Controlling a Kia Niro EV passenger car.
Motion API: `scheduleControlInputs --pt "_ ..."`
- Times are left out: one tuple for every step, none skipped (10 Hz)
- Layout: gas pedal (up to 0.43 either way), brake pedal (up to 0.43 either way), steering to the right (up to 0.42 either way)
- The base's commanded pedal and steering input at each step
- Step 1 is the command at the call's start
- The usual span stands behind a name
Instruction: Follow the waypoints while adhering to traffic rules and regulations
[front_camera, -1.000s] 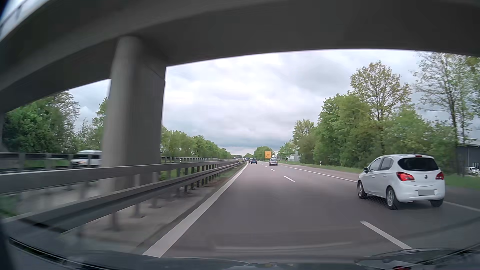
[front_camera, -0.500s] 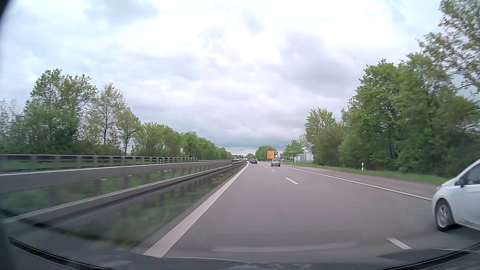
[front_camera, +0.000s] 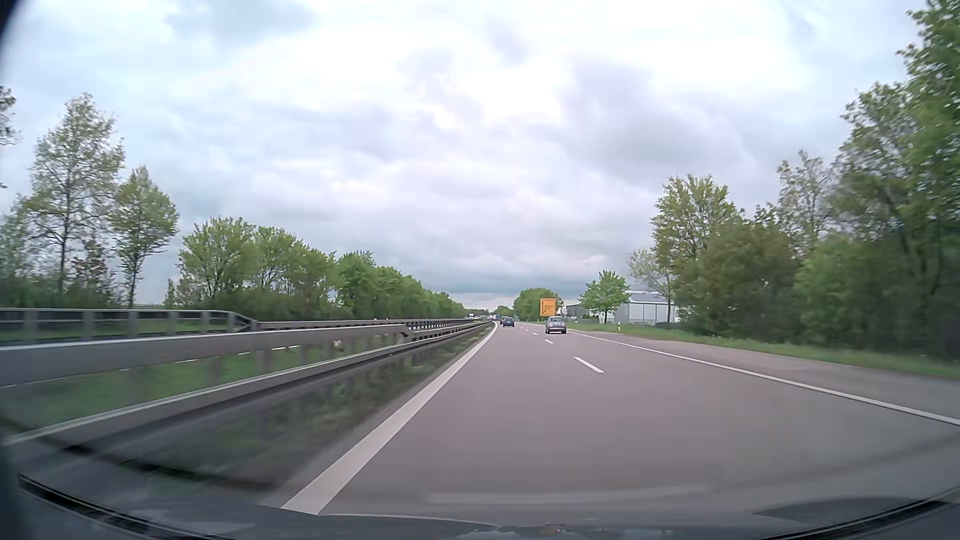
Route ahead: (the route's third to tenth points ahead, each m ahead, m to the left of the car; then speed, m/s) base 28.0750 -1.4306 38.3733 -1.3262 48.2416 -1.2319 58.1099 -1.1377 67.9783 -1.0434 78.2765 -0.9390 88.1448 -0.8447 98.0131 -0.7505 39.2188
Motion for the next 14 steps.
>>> scheduleControlInputs --pt "0.488 0.012 -0.002" --pt "0.488 0.012 -0.001" --pt "0.488 0.012 -0.001" --pt "0.488 0.012 -0.001" --pt "0.488 0.012 0.0" --pt "0.488 0.012 0.0" --pt "0.488 0.012 -0.001" --pt "0.488 0.012 -0.001" --pt "0.488 0.012 0.0" --pt "0.488 0.012 -0.001" --pt "0.488 0.012 -0.002" --pt "0.488 0.012 -0.002" --pt "0.488 0.012 -0.002" --pt "0.488 0.012 -0.002"
